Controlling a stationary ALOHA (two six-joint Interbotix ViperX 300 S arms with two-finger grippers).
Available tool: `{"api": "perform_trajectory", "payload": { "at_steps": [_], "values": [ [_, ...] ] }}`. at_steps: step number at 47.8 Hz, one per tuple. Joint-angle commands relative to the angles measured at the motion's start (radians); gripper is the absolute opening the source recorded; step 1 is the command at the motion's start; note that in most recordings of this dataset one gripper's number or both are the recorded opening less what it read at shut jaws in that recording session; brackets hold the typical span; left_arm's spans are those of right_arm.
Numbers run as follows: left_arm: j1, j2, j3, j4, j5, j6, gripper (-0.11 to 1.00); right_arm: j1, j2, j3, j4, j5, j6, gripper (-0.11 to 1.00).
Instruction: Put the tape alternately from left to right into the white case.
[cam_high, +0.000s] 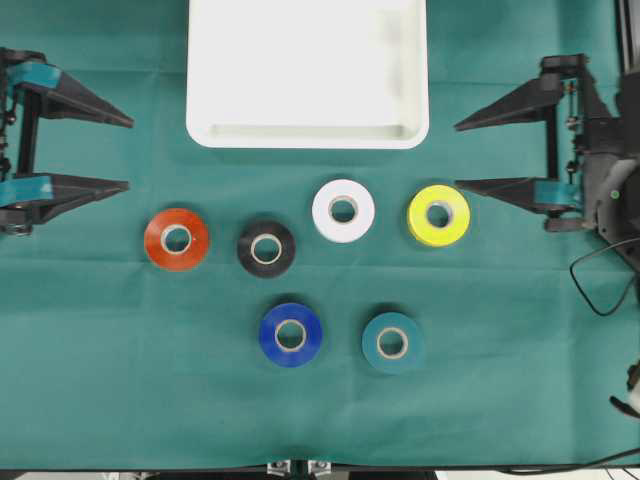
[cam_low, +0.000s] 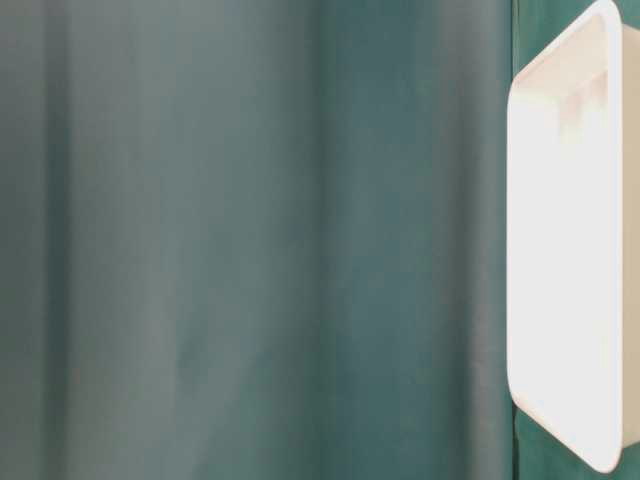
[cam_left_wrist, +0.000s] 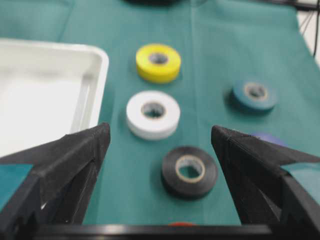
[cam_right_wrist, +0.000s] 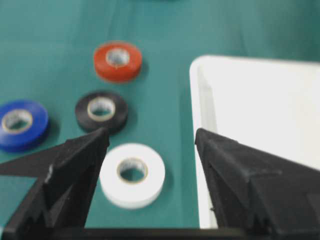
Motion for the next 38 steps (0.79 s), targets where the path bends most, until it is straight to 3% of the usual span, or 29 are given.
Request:
{"api": "perform_trajectory", "payload": {
  "at_steps": [1,16,38],
  "values": [
    [-0.002,0.040,-0.043,-0.002,0.014,-0.008,0.61,-0.002,0.035,-0.046,0.000,0.020,0.003,0.81],
    [-0.002,0.186,-0.075,-0.002,0.069,-0.072,0.61,-0.003,0.160,-0.087,0.000,0.055,0.043,0.81],
    [-0.003,0.347,-0.156,-0.002,0.156,-0.078,0.61,-0.003,0.296,-0.140,0.000,0.143,0.054,0.81]
  ]
}}
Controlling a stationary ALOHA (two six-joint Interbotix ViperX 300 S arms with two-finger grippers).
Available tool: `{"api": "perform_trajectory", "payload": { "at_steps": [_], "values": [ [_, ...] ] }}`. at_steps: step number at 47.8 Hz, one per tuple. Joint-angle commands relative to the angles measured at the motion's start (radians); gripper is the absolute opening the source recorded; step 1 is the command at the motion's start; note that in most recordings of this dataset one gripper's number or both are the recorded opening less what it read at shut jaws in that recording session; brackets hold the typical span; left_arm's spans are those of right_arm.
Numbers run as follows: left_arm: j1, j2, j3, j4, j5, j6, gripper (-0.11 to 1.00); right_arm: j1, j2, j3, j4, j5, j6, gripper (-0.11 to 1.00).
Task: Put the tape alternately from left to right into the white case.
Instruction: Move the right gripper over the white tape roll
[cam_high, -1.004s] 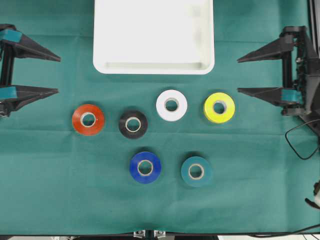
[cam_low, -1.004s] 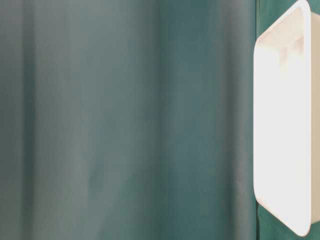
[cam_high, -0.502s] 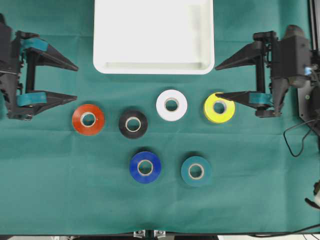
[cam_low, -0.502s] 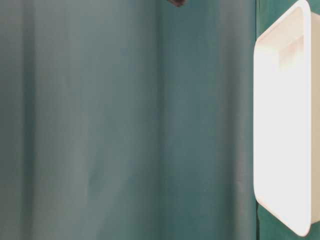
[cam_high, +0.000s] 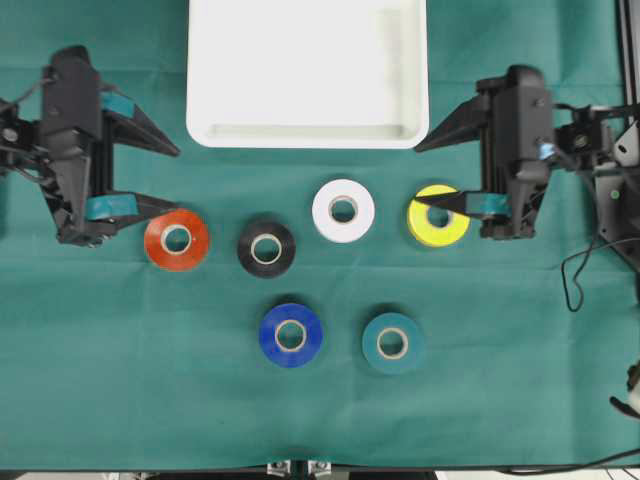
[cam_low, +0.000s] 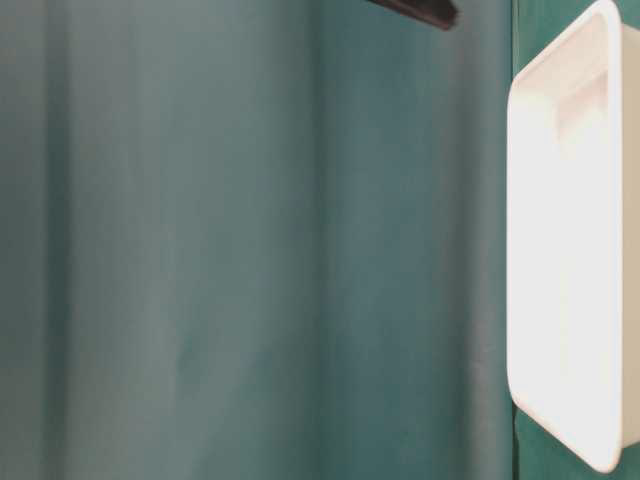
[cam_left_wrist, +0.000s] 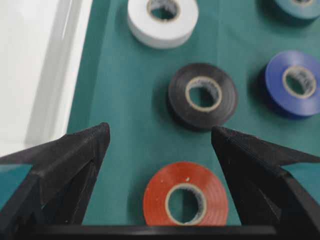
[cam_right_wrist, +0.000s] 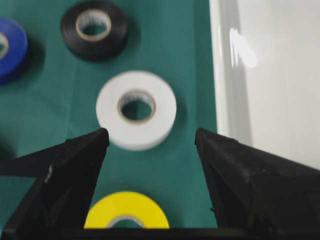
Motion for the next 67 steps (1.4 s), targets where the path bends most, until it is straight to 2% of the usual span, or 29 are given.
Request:
{"api": "perform_trajectory", "payload": {
  "at_steps": [1,26,40,67],
  "values": [
    [-0.002,0.020,-0.038,-0.002,0.011,-0.002,0.61,0.000,0.023,-0.032,0.000,0.000,0.002,0.81],
    [-0.002,0.032,-0.051,-0.002,0.048,-0.002,0.61,0.000,0.040,-0.041,0.000,0.000,0.002,0.81],
    [-0.002,0.032,-0.054,-0.002,0.048,-0.002,0.61,0.040,0.067,-0.055,0.000,-0.005,0.005,0.81],
    [0.000,0.032,-0.051,-0.002,0.048,-0.003,0.61,0.094,0.291,-0.170,0.000,0.014,0.017,0.81]
  ]
}}
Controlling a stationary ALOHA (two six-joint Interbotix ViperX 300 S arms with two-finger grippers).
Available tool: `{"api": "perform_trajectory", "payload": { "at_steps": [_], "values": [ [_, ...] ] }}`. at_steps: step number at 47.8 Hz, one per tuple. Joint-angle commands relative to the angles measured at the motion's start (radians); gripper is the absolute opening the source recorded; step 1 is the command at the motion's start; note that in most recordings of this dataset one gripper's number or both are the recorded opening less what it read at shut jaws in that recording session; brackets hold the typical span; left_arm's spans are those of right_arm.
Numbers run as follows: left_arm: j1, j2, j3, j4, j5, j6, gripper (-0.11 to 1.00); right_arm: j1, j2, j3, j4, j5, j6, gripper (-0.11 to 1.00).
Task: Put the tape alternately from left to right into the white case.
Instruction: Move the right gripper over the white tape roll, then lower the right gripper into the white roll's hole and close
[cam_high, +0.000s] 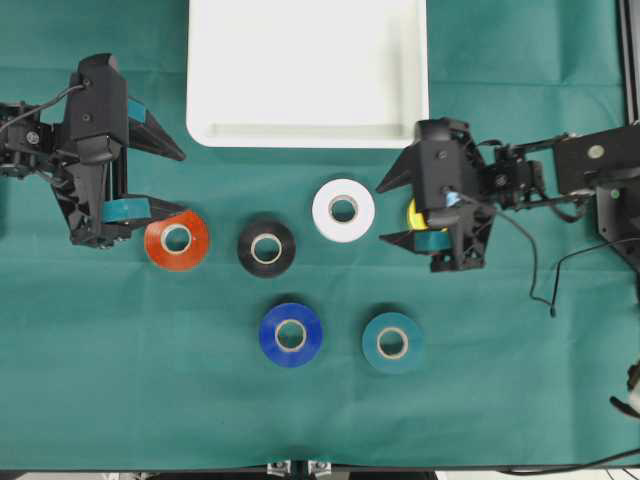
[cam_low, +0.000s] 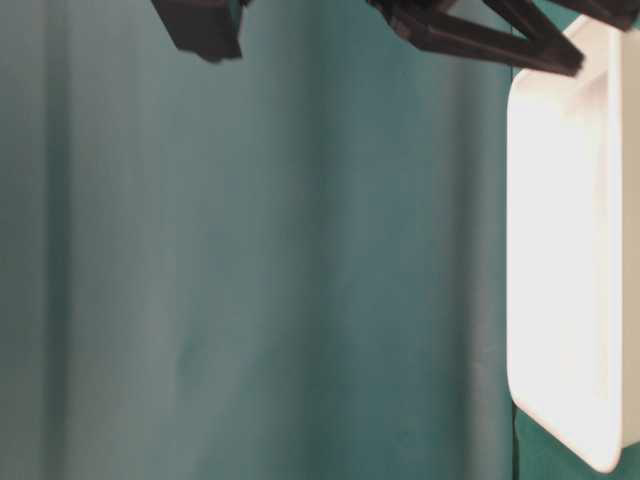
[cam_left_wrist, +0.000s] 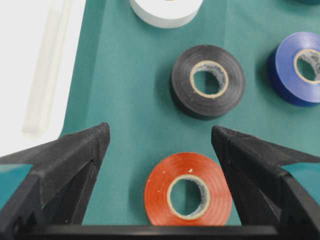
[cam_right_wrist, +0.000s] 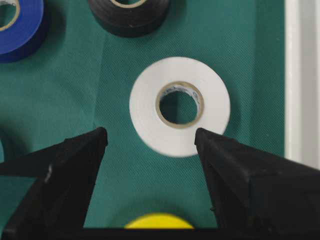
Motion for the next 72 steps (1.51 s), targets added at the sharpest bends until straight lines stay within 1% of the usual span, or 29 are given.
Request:
{"api": "perform_trajectory", "payload": {
  "at_steps": [1,8,21,35,54,72],
  "values": [
    [0.000,-0.011,-0.021,-0.002,-0.005,-0.002,0.60,0.005,0.018,-0.041,0.000,0.008,0.000,0.81],
    [0.000,-0.009,-0.020,-0.002,-0.003,-0.002,0.60,0.005,0.069,-0.069,0.000,0.032,0.000,0.81],
    [0.000,-0.005,-0.021,-0.002,-0.005,-0.002,0.60,0.005,0.152,-0.115,-0.015,0.032,0.000,0.81],
    [0.000,-0.005,-0.021,-0.002,-0.005,-0.003,0.61,0.005,0.225,-0.153,-0.018,0.032,-0.002,0.81],
    [0.002,-0.005,-0.020,-0.002,-0.005,-0.003,0.60,0.003,0.299,-0.193,-0.043,0.028,0.000,0.81],
    [0.000,-0.005,-0.020,-0.002,-0.005,-0.003,0.61,-0.006,0.341,-0.207,-0.043,0.028,0.000,0.80]
  ]
}}
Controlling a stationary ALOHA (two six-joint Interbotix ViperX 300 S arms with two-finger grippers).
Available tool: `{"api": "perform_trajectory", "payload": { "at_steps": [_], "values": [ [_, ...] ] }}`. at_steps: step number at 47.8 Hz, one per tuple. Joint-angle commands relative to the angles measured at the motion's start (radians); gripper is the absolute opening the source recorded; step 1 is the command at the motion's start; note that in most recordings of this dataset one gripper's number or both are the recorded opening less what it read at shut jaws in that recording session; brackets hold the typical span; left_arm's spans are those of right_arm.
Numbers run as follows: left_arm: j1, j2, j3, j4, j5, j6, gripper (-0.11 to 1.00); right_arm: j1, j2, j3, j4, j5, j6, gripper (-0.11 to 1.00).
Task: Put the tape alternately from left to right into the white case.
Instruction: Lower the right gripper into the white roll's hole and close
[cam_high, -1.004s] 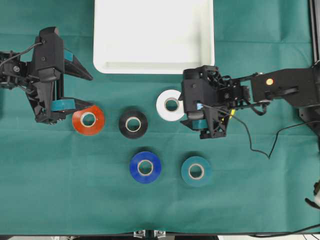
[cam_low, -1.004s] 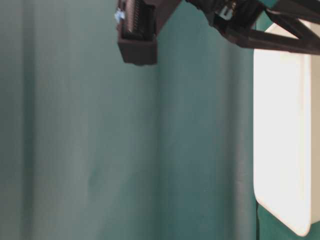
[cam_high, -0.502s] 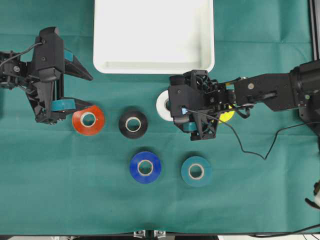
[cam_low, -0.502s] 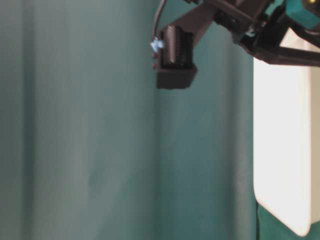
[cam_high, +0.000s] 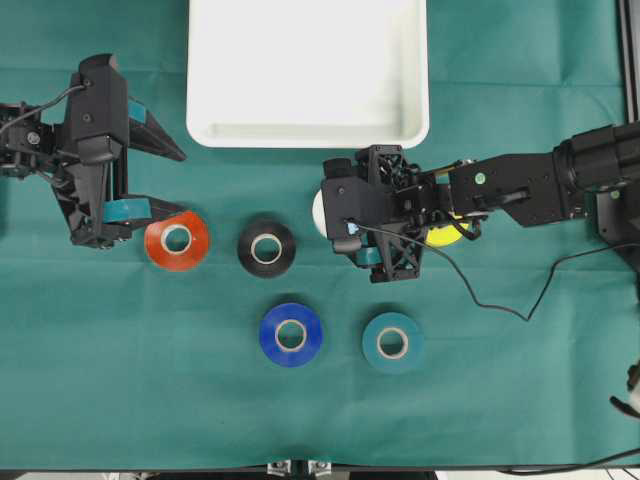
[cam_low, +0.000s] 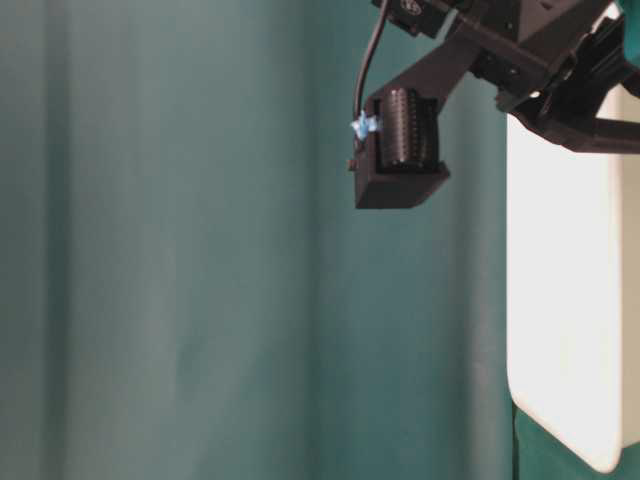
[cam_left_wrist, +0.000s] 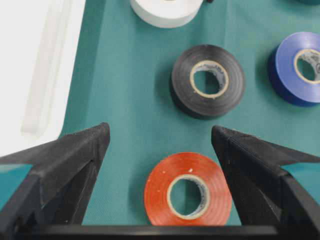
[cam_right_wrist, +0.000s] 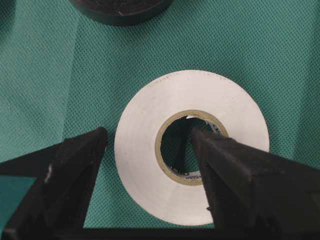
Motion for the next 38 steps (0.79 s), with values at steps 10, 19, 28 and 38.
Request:
{"api": "perform_trajectory", "payload": {
  "at_steps": [10,19,28,38],
  "values": [
    [0.002,-0.005,-0.018,-0.002,-0.005,-0.002,0.60,-0.009,-0.011,-0.020,-0.005,-0.008,0.002,0.77],
    [0.000,-0.006,-0.020,-0.002,-0.005,-0.002,0.60,-0.009,-0.011,-0.032,-0.012,-0.002,0.002,0.50],
    [0.002,-0.006,-0.018,-0.002,-0.005,-0.002,0.60,-0.009,-0.029,-0.035,-0.012,0.011,0.002,0.29],
    [0.000,-0.006,-0.018,-0.002,-0.005,-0.002,0.60,-0.006,-0.061,-0.035,-0.012,0.012,0.002,0.29]
  ]
}}
